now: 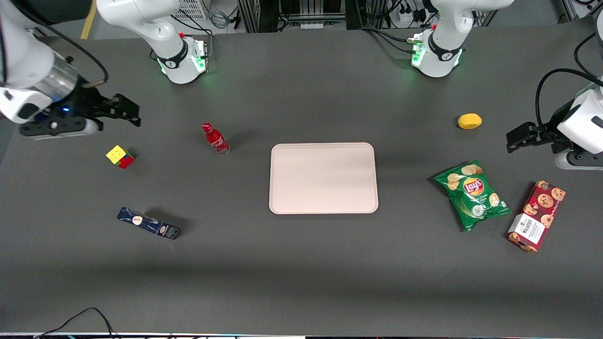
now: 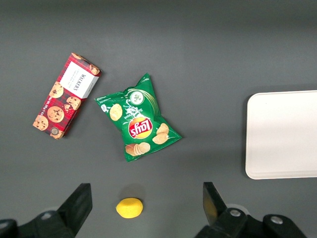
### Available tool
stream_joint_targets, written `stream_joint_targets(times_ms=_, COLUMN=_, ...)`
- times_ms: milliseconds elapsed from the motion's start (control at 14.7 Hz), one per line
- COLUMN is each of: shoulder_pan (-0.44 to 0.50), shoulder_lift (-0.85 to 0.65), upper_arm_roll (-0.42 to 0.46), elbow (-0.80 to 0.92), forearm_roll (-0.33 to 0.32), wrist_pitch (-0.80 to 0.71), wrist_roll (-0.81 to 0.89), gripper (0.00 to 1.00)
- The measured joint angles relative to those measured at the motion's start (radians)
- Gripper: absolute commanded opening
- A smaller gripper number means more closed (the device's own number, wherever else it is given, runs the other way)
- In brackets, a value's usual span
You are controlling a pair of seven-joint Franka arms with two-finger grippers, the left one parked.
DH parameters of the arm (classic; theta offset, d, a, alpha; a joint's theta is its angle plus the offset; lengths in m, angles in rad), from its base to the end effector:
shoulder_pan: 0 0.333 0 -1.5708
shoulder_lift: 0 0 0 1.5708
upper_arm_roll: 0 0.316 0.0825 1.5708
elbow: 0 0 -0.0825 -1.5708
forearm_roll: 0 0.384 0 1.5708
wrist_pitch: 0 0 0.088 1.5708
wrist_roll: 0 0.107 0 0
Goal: Place coke bottle on tray
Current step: 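Move the open right gripper over the red Coca-Cola bottle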
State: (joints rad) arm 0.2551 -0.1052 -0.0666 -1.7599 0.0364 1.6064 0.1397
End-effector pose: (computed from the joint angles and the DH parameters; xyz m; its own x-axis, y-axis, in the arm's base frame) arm 0.5116 0.0998 0.5948 0.9974 0.0480 -0.0541 0.0461 -0.9983 -0.0361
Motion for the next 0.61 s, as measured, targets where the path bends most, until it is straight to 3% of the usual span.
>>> stream_joint_targets(times_ms=611, shoulder_pan=0.001, shoulder_lift=0.029, upper_arm_roll=0.144, elbow=-0.099, forearm_roll=0.021, wrist_pitch=0.092, wrist_roll=0.103, gripper=1.0)
